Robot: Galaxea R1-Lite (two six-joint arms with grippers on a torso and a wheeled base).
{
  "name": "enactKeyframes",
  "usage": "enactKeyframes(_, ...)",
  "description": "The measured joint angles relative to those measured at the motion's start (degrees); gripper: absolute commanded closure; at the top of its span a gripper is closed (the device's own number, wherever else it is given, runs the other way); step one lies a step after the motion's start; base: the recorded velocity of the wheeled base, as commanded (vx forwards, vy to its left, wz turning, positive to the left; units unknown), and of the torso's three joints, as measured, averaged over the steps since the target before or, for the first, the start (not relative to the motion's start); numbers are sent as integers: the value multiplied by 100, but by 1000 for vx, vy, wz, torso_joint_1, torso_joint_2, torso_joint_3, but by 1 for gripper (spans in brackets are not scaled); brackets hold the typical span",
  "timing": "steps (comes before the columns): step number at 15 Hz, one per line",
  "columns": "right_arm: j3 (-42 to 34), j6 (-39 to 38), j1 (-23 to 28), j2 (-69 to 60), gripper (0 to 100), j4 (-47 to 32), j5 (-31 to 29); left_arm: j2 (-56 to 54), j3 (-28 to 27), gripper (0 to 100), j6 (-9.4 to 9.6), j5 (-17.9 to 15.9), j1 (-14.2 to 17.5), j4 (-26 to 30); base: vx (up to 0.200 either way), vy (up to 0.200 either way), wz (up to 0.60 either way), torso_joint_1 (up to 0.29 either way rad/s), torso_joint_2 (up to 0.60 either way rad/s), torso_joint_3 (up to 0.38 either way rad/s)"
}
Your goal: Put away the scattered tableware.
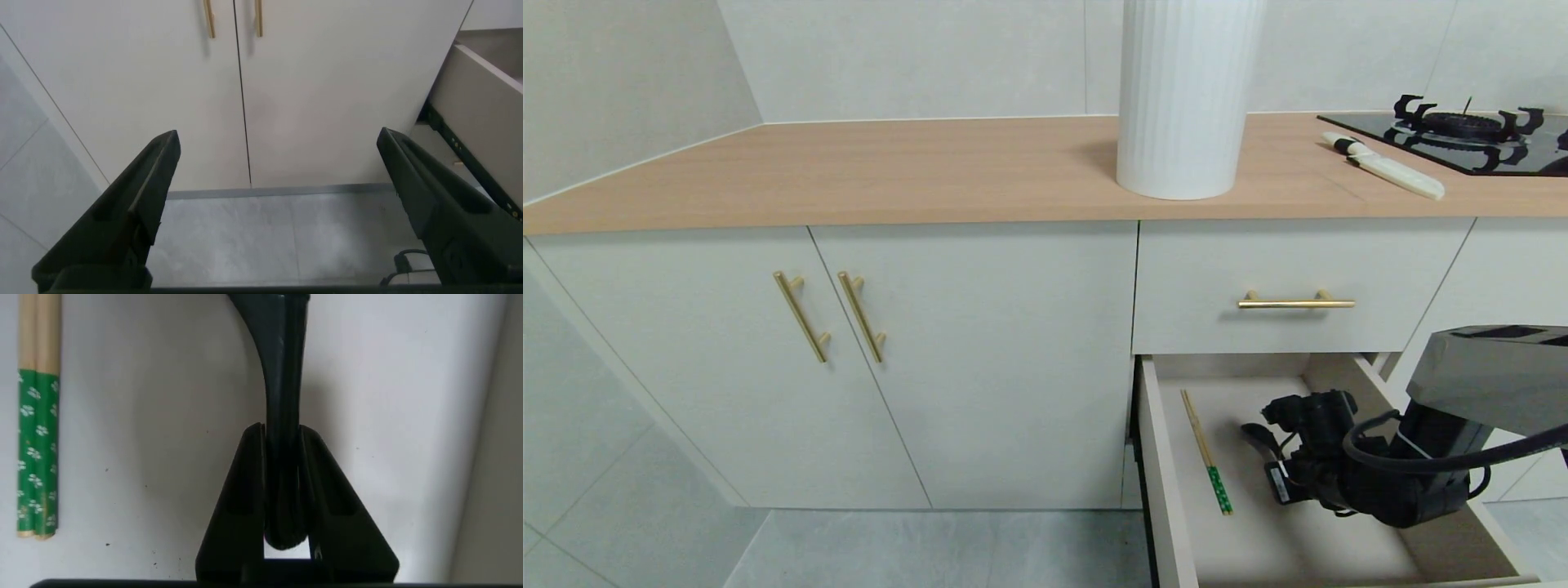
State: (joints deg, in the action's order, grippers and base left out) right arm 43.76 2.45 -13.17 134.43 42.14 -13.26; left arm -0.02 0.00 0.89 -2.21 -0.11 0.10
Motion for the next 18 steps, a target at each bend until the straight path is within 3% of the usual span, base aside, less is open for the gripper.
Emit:
enactKeyframes(1,0,0,2,11,100,0,-4,0,0,0,0,0,0,0,0,0,0,0,0,0)
enactKeyframes(2,2,0,2,16,0,4,-6,0,0,0,0,0,1,0,0,0,0,0,0,0)
enactKeyframes(14,-79,-16,7,-190,0,-62,-6,0,0,0,0,0,4,-2,0,0,0,0,0,0)
enactKeyframes(18,-254,-194,-55,-1139,0,-944,7,0,0,0,0,2,0,0,0,0,0,0,0,0)
